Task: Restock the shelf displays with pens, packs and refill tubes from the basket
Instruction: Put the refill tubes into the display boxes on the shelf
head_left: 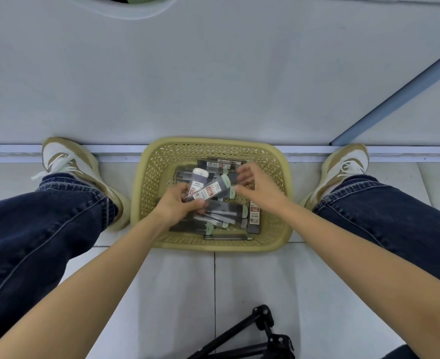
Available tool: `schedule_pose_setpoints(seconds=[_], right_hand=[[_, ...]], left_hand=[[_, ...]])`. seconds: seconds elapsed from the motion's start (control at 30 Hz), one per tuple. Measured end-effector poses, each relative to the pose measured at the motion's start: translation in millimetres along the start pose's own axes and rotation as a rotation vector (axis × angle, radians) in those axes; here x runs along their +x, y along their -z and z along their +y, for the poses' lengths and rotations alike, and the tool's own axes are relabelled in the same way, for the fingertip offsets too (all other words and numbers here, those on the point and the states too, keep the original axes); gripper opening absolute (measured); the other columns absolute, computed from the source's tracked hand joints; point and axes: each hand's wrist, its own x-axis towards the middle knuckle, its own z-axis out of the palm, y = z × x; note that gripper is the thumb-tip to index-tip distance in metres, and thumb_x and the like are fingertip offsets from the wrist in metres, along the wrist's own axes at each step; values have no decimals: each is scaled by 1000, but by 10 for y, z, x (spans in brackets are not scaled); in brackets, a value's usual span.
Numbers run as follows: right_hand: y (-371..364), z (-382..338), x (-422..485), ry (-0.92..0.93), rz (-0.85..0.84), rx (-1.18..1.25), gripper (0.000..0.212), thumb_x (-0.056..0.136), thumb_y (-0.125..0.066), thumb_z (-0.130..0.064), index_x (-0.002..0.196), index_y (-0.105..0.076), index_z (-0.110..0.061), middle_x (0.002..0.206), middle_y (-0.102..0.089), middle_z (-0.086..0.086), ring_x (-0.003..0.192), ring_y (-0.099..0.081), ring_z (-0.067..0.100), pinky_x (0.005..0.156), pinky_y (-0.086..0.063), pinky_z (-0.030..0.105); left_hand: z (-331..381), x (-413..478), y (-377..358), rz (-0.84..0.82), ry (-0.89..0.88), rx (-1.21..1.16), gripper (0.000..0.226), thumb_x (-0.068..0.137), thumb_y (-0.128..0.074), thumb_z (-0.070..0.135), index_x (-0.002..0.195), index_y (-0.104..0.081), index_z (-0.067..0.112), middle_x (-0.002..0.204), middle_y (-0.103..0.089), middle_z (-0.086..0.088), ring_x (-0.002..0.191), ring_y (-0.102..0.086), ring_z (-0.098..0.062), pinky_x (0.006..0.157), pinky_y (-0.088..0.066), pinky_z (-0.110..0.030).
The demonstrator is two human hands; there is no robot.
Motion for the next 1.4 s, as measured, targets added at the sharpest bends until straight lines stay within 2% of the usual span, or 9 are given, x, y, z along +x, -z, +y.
schedule_pose_setpoints(seconds=[0.1, 0.2, 0.4, 0.57, 0.7, 0.9, 1.03, 1.13, 1.4], right_hand=[[-186, 173, -45, 32, -146, -349, 70, 78, -77, -34, 138, -42, -23, 141, -44, 0, 130, -41, 19, 110, -36, 36], [-360, 261, -52, 125, -187, -611, 85, 71, -82, -38, 141, -37, -25, 140, -38, 3, 129, -36, 24, 106, -36, 40], [-336, 289, -78, 169, -268, -489, 63, 75, -77, -22, 127, -43, -27, 124, -42, 0, 98, -49, 18, 79, -45, 33], [-89, 266, -51, 170, -313, -462, 49, 88, -66, -16, 134, -52, -23, 134, -58, 1, 116, -57, 18, 99, -45, 34], [141, 125, 24, 127, -376, -443, 48, 91, -63, -16, 136, -48, -22, 138, -54, -3, 115, -55, 11, 97, -41, 25], [514, -52, 113, 93, -406, -496, 26, 86, -71, -20, 112, -66, -17, 120, -58, 2, 109, -54, 17, 95, -42, 34], [559, -43, 63, 37, -432, -306, 27, 85, -72, -23, 111, -65, -23, 114, -65, 8, 83, -58, 15, 79, -46, 28], [497, -71, 44, -52, -448, -42, 35, 84, -73, -17, 114, -57, -21, 107, -70, -2, 95, -68, 13, 90, -52, 35], [275, -120, 87, -79, -230, 270, 43, 85, -71, -6, 115, -44, -20, 107, -70, 6, 89, -69, 12, 73, -58, 28]], left_hand=[[-37, 19, 80, 91, 40, -136, 29, 90, -62, -2, 118, -55, 2, 92, -72, -16, 68, -70, -15, 64, -59, -23], [-64, 45, 89, 136, 70, -191, 27, 91, -59, -3, 118, -57, 0, 90, -71, -14, 64, -70, -12, 60, -57, -21], [-47, 24, 72, 103, 81, -148, 32, 90, -60, -3, 121, -56, 0, 96, -71, -16, 72, -70, -14, 64, -56, -19], [-9, -8, 55, 77, 69, -83, 32, 91, -58, -4, 123, -56, -2, 100, -68, -19, 76, -66, -19, 61, -53, -18], [26, 5, 38, 101, 67, -93, 27, 92, -59, 0, 119, -59, 2, 104, -72, -15, 83, -69, -21, 73, -59, -27], [87, 54, -2, 104, 47, -80, 27, 93, -60, 5, 120, -59, 6, 104, -73, -10, 96, -70, -21, 80, -59, -35], [91, 49, -71, 66, 72, -137, 29, 93, -59, 2, 123, -56, 2, 107, -71, -16, 97, -69, -24, 76, -60, -32], [95, 31, -126, 7, 110, -184, 27, 93, -59, 2, 119, -59, 4, 107, -72, -14, 96, -70, -23, 79, -60, -37], [52, 10, -272, -102, 104, -299, 32, 91, -60, 3, 123, -57, 7, 115, -70, -14, 101, -67, -31, 90, -55, -48]])
